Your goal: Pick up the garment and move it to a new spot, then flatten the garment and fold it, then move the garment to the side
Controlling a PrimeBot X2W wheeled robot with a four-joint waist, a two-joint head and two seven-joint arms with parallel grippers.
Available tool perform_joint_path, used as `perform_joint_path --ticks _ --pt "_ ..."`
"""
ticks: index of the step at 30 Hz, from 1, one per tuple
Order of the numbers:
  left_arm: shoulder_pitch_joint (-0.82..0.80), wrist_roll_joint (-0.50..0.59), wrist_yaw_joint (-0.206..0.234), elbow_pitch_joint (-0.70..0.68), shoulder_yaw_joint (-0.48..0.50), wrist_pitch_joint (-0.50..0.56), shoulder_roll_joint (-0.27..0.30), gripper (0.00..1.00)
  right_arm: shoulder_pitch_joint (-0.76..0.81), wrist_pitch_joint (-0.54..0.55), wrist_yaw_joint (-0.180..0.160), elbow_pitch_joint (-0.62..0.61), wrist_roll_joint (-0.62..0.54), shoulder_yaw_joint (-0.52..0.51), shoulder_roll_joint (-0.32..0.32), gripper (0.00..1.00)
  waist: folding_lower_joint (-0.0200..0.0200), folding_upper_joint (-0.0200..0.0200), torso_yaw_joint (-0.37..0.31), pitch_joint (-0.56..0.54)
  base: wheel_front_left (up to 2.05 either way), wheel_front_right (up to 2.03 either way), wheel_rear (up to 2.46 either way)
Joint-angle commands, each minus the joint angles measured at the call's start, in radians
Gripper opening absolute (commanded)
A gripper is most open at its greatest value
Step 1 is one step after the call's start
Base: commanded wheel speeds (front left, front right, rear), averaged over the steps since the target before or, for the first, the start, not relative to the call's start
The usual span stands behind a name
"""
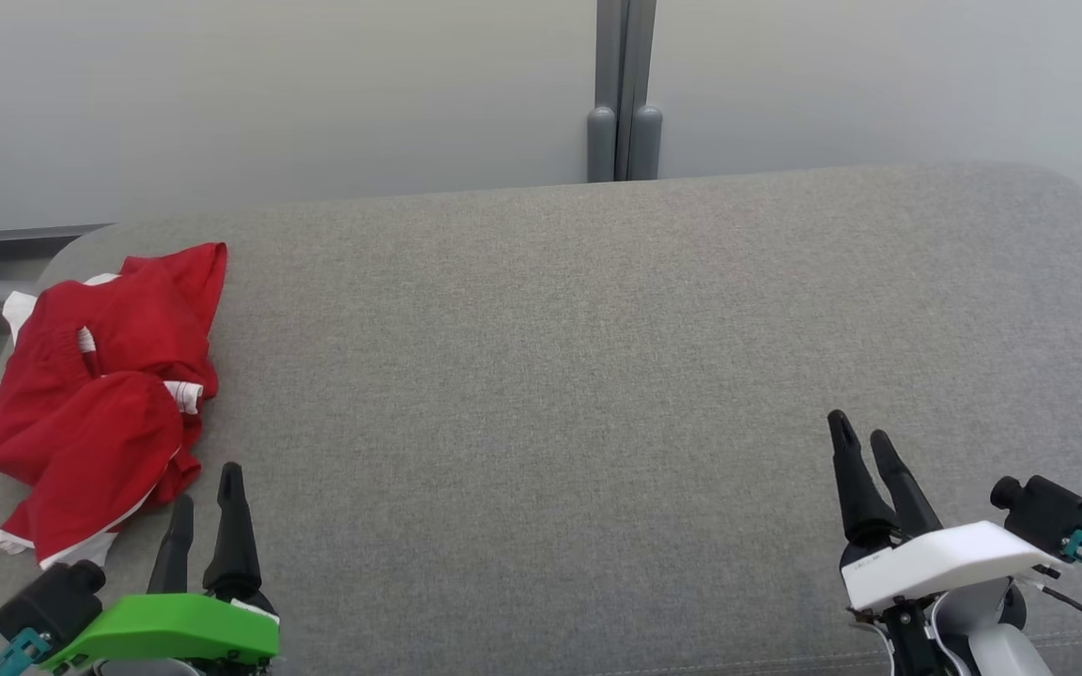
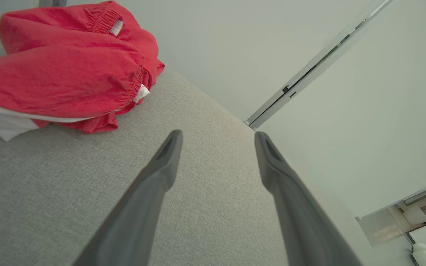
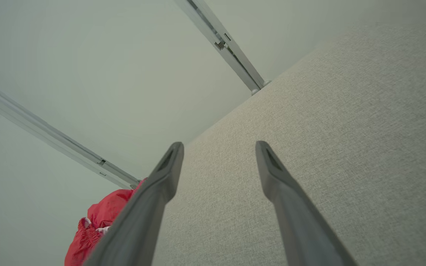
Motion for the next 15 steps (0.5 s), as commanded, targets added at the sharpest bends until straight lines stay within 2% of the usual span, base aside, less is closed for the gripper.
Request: perform_joint_path --ticks 1,15 --pt "0.001 0.045 0.008 -0.014 -0.01 -0.012 0.017 1.0 0.0 -0.013 0.0 -0.016 -0.041 0.004 -0.005 1.0 0.0 0.0 0.0 -0.002 0.0 0.0 0.0" --pt "0.031 0.215 0.042 0.001 -0.046 -0.052 0.039 1.0 0.019 -0.048 0.0 -0.008 -0.219 0.022 -0.006 1.0 0.0 0.0 0.002 -0.013 0.0 0.0 0.0"
